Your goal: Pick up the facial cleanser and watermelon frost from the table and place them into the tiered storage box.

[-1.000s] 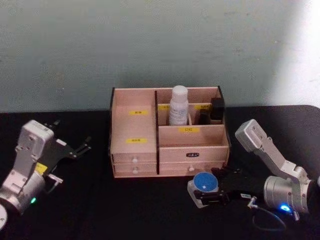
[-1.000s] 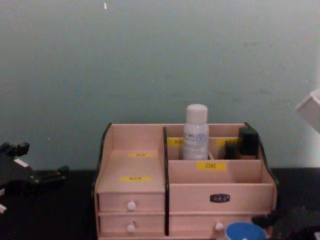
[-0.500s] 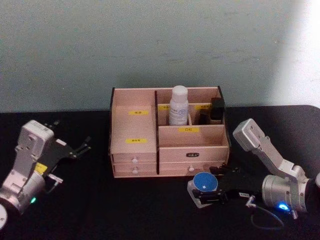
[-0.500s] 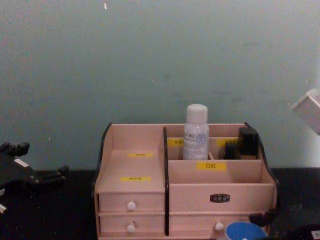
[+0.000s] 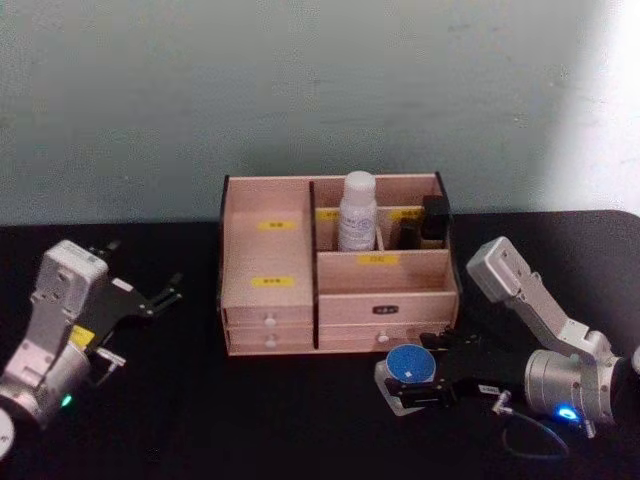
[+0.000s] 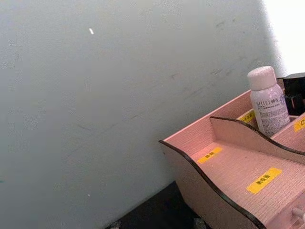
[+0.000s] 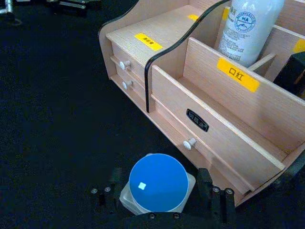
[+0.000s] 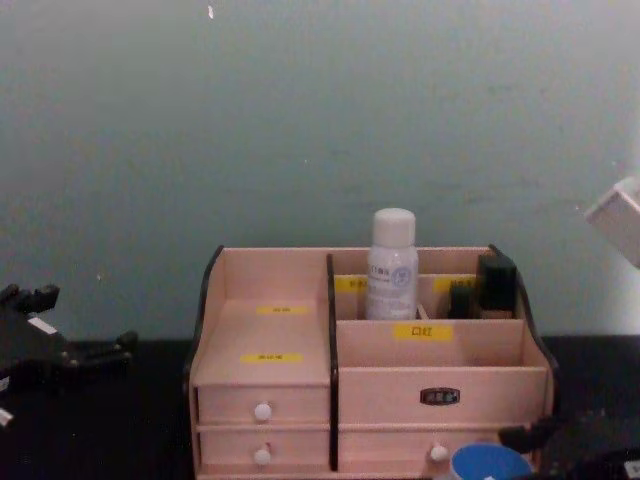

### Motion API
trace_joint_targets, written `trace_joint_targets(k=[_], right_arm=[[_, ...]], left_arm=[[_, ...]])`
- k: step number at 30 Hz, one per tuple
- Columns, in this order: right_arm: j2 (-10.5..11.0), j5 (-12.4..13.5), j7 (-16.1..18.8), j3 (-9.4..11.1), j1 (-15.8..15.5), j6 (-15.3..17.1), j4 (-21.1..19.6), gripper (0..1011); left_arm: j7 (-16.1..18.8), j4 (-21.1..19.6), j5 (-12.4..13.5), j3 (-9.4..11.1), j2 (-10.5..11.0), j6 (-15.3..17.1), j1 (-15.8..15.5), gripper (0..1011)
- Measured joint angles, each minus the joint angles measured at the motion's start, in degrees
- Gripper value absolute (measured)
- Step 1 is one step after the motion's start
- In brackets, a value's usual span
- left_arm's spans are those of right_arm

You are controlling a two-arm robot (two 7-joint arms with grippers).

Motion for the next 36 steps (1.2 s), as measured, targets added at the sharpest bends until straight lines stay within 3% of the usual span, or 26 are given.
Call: trace_joint_targets(k=[8, 20, 36], right_arm=[[0.0, 0.06, -0.03, 0.05, -0.03, 0.02, -0.04, 999], [0.0, 0.13, -0.06, 0.05, -0.03, 0.05, -0.05, 717], [0.05, 0.27, -0.02, 0.16, -0.14, 0.08, -0.13, 717]], left_arm=[[0.0, 0.0, 0.01, 0.0, 0.0, 0.0, 0.0, 1001], [0.0, 0.0, 0.0, 0.0, 0.0, 0.0, 0.0, 1001], [0.0, 0.0, 0.0, 0.0, 0.0, 0.0, 0.0, 1001]])
